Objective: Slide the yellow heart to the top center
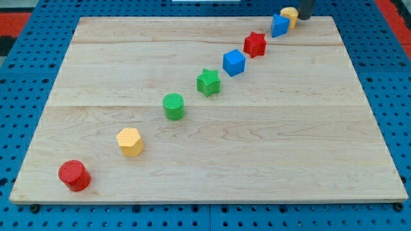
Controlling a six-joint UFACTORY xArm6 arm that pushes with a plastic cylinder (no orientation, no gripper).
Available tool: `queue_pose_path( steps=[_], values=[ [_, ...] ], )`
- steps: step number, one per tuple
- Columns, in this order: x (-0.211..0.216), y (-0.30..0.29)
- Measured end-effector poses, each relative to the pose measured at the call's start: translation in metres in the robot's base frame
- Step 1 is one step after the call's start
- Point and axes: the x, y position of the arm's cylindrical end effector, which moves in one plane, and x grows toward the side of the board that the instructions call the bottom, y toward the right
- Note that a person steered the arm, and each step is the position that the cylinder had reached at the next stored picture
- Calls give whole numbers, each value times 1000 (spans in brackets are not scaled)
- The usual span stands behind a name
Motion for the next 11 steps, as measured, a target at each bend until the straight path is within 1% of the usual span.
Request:
queue_pose_path(
  steps=[1, 2, 4, 5, 6, 7, 8, 10, 11],
  values=[
    [3, -26],
    [11, -28],
    [69, -28],
    [69, 3],
    [23, 15],
    [0, 10],
    [0, 3],
    [1, -76],
    [1, -82]
  ],
)
